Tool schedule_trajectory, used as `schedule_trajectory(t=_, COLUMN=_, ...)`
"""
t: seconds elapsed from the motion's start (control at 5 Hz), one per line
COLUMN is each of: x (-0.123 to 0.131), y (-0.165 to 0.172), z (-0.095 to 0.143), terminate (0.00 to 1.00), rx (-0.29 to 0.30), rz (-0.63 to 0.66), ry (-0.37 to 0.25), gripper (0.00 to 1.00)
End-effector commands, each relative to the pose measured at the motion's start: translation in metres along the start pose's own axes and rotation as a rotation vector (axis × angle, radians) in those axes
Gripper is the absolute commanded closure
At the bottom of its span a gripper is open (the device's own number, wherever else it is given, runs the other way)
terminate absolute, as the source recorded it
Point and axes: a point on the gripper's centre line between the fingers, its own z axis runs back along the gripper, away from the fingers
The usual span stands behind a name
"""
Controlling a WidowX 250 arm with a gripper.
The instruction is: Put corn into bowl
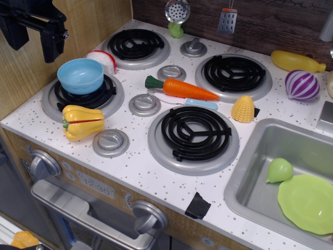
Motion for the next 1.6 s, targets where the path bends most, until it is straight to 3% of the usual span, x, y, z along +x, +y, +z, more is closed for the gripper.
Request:
schedule_trajectory(t=0.0, x=0.000, y=0.000, z=0.000, terminate=0.00, rx=0.000, rz=0.000, ry=0.000, gripper=0.00)
schedule_trajectory(t=0.4, x=0.024, y=-0.073, z=0.043, terminate=0.00, rx=-0.016, rz=-0.030, ry=-0.038, gripper=0.00)
schedule_trajectory(t=0.8, x=0.063, y=-0.156, z=0.067, terminate=0.00, rx=-0.079, rz=-0.077, ry=-0.067, gripper=0.00)
schedule_trajectory(t=1.4, x=0.103, y=-0.259, z=0.052, terminate=0.00, rx=-0.119, rz=-0.095, ry=-0.100, gripper=0.00)
